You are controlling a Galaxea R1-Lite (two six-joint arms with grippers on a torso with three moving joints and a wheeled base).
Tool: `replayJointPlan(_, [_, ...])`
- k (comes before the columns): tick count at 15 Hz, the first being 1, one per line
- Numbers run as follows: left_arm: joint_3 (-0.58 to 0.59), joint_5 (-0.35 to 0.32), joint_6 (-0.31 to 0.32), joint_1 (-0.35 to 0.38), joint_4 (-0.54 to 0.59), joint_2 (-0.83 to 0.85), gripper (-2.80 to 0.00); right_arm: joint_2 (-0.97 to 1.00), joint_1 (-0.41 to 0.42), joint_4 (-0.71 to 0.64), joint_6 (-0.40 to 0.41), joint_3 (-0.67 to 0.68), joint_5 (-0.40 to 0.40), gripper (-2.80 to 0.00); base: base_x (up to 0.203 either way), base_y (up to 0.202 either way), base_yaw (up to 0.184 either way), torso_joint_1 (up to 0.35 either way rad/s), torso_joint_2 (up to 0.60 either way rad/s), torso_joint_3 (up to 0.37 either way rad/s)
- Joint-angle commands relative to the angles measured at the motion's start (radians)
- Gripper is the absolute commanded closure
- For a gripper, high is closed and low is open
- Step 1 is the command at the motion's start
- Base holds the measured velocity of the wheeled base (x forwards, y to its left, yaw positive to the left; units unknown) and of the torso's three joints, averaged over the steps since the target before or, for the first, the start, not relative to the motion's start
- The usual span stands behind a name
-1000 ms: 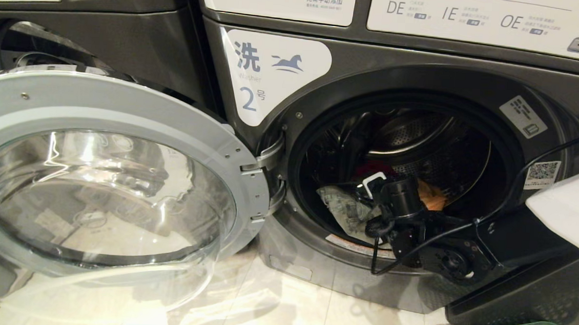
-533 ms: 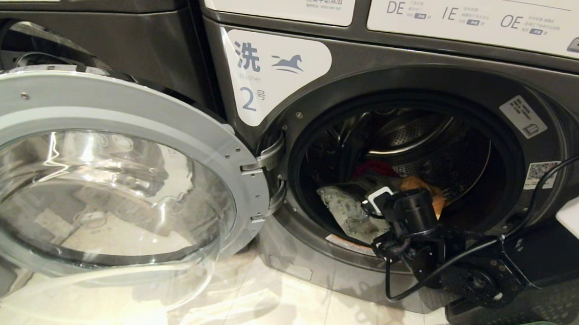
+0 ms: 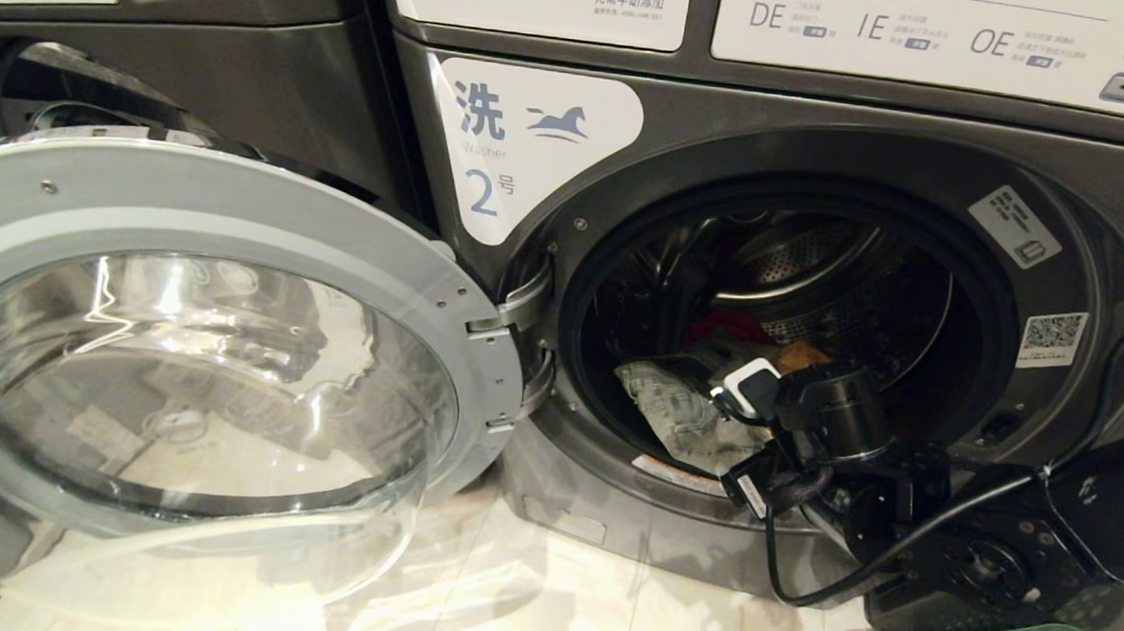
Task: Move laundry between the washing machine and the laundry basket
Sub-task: Pick a cloth and place it into the basket
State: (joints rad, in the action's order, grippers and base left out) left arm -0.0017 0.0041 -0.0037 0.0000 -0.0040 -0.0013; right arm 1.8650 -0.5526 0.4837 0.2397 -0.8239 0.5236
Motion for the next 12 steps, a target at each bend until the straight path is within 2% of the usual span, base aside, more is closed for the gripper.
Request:
replayJointPlan(1, [0.000,0.001,-0.001,0.000,-0.001,0.001,0.00,0.017,0.002,0.007,0.002,-0.005,0.013,-2.80,0.000,0.000,0.000,0.000,0.00,0.000])
replayJointPlan(4, [0.000,0.001,-0.001,0.000,-0.001,0.001,0.00,0.065,0.013,0.010,-0.003,-0.045,0.033,-2.80,0.000,0.000,0.000,0.000,0.00,0.000])
replayJointPlan(7, [0.000,0.001,-0.001,0.000,-0.001,0.001,0.00,0.123,0.063,0.006,-0.002,-0.109,0.045,-2.80,0.000,0.000,0.000,0.000,0.00,0.000])
replayJointPlan(12, [-0.001,-0.001,-0.001,0.000,0.004,0.001,0.00,0.149,0.126,0.007,-0.002,-0.113,0.038,-2.80,0.000,0.000,0.000,0.000,0.00,0.000])
